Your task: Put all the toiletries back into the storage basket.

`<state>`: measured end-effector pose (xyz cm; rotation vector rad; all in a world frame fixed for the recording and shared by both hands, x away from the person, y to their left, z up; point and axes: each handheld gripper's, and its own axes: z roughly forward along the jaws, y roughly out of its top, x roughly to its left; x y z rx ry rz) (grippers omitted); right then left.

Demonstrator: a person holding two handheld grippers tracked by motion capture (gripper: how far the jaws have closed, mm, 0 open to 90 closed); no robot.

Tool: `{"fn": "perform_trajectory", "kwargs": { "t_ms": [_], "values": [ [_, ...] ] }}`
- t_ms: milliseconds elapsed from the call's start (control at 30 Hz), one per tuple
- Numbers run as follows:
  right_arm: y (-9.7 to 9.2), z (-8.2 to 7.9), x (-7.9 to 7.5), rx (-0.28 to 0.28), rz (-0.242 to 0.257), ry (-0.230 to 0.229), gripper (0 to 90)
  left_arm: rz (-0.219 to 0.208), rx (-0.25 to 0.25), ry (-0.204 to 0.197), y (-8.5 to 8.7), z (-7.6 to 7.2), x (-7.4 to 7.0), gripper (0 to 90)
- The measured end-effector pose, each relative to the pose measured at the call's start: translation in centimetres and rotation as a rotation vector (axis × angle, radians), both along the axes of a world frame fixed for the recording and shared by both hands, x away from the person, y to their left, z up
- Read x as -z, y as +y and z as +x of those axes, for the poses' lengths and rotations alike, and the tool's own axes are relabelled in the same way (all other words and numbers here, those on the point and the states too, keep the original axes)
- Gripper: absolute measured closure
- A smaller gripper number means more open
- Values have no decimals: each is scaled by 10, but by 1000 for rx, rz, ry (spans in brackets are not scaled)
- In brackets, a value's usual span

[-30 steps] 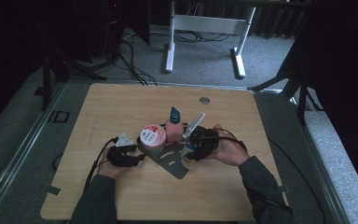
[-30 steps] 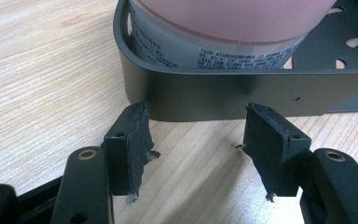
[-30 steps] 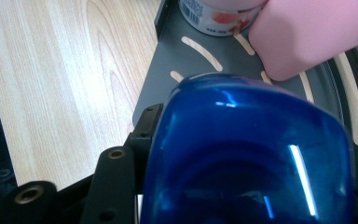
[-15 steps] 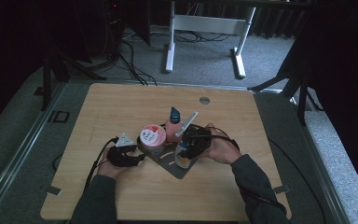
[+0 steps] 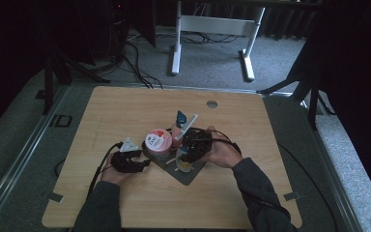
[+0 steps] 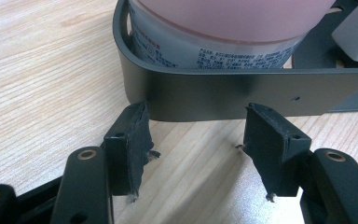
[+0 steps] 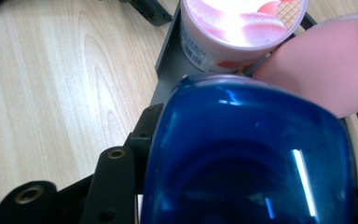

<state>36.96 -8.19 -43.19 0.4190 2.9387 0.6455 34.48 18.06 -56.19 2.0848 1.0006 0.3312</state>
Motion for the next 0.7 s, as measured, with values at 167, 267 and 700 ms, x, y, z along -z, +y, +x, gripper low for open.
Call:
{"fn": "perform_trajectory", "kwargs": {
  "t_ms": [167,267,700],
  "values": [
    [5,1,0,-3,2,1,549,0,1,0,0,0,0,408],
    [10,1,1,-10,3,-8,549,1,1,-1,0,0,0,408],
    [24,4,3,-33,14,-11,549,1,1,0,0,0,0,408]
  ]
}}
